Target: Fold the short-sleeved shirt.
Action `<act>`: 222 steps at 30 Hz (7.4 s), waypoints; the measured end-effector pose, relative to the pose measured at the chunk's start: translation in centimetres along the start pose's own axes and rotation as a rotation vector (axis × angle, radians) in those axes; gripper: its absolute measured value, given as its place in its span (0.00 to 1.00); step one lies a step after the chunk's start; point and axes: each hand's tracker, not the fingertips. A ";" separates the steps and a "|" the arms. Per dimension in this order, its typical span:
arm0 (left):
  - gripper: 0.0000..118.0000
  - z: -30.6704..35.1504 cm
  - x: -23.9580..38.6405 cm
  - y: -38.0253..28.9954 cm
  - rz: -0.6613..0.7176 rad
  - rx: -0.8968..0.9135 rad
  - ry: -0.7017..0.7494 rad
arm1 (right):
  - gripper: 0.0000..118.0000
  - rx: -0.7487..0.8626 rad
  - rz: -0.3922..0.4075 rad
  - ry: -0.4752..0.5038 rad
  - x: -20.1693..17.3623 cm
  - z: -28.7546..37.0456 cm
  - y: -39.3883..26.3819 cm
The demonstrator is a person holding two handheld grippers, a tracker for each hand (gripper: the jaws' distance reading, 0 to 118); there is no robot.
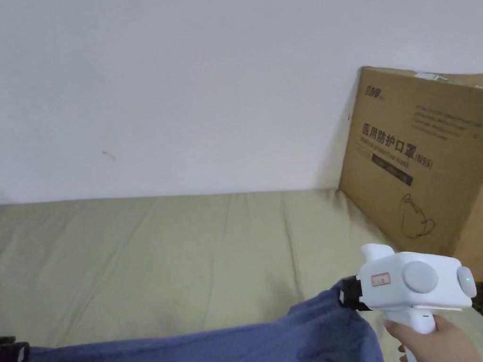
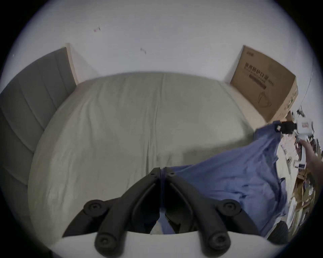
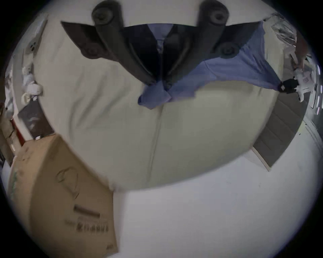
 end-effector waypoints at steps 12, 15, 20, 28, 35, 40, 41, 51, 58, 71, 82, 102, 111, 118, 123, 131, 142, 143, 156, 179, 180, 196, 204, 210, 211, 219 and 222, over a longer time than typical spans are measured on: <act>0.01 20.0 4.6 7.3 -0.135 0.306 -0.034 | 0.02 0.291 0.041 0.022 -2.9 25.3 6.2; 0.01 23.2 5.2 9.7 -0.148 0.363 -0.024 | 0.02 0.349 0.030 0.026 -4.1 28.9 8.3; 0.01 25.5 5.3 13.9 -0.136 0.408 -0.003 | 0.02 0.432 0.062 0.009 -6.4 31.9 12.9; 0.01 23.6 5.5 20.9 -0.155 0.457 0.083 | 0.02 0.511 0.120 -0.103 -9.6 29.7 21.4; 0.01 18.6 6.1 26.9 -0.164 0.531 0.158 | 0.02 0.620 0.083 -0.147 -11.2 26.3 28.1; 0.01 14.9 6.3 29.4 -0.153 0.582 0.191 | 0.02 0.674 0.115 -0.190 -11.8 24.0 30.2; 0.01 14.2 6.2 29.7 -0.150 0.581 0.187 | 0.02 0.670 0.117 -0.195 -11.8 23.3 30.4; 0.01 1.6 5.4 18.3 -0.052 0.313 0.103 | 0.02 0.352 0.093 -0.217 -6.4 7.5 14.9; 0.01 -2.0 4.0 -3.4 0.004 -0.003 0.033 | 0.02 -0.054 0.014 -0.180 1.4 0.9 -10.0; 0.02 11.5 3.5 -26.0 -0.029 -0.110 -0.043 | 0.02 -0.173 0.049 -0.081 5.5 15.8 -31.2; 0.13 14.7 4.9 -26.8 -0.100 -0.095 -0.023 | 0.12 -0.182 -0.037 -0.066 5.5 19.7 -33.7; 0.00 27.3 12.8 -15.9 -0.006 0.567 -0.049 | 0.00 0.587 0.033 0.017 -6.5 31.1 -21.2; 0.00 28.6 12.9 -13.9 -0.002 0.587 -0.111 | 0.00 0.574 0.005 -0.040 -6.0 31.1 -20.1; 0.00 22.3 7.8 -14.1 0.066 -0.006 -0.099 | 0.00 0.480 0.002 -0.025 -5.1 30.1 -20.0; 0.71 17.3 3.7 -19.8 0.166 -0.271 -0.123 | 0.00 0.361 0.065 0.002 -5.2 28.8 -21.1; 0.80 11.7 2.9 -23.3 0.052 -0.329 -0.045 | 0.00 0.226 0.074 0.003 -4.8 26.2 -23.4; 0.04 15.4 3.6 -25.8 0.095 -0.235 -0.098 | 0.00 0.133 -0.032 -0.031 0.4 25.1 -25.9; 0.04 15.9 3.6 -25.8 0.097 -0.223 -0.101 | 0.02 0.083 -0.025 -0.047 1.0 24.6 -26.1; 0.04 17.3 6.1 -25.5 0.118 -0.249 -0.063 | 0.38 -0.392 0.133 -0.135 3.2 15.0 -31.7; 0.04 7.4 4.7 -12.0 0.150 -0.120 -0.023 | 0.04 -0.130 -0.026 -0.062 3.5 9.2 -12.8; 0.04 5.8 4.4 -11.4 0.160 -0.125 -0.019 | 0.04 -0.172 -0.045 -0.079 3.7 7.0 -11.9; 0.96 8.8 5.9 -13.3 0.133 0.084 -0.042 | 0.99 0.050 0.032 -0.060 0.6 11.6 -14.6; 0.29 19.6 9.3 -18.0 0.071 0.296 -0.027 | 0.77 0.342 0.044 0.064 -4.3 23.8 -22.4; 0.00 20.9 8.9 -19.1 0.066 0.236 0.021 | 0.00 0.302 0.066 0.050 -5.4 24.4 -23.5; 0.00 20.8 8.6 -18.7 0.079 0.231 0.018 | 0.00 0.300 0.065 0.038 -5.5 24.5 -23.6; 0.65 9.0 4.3 -15.9 0.202 -0.121 0.035 | 0.00 0.261 -0.019 0.061 -4.2 22.9 -22.1; 0.98 4.4 3.4 -17.1 0.180 -0.219 0.095 | 0.00 0.221 -0.034 0.076 -3.9 21.9 -22.0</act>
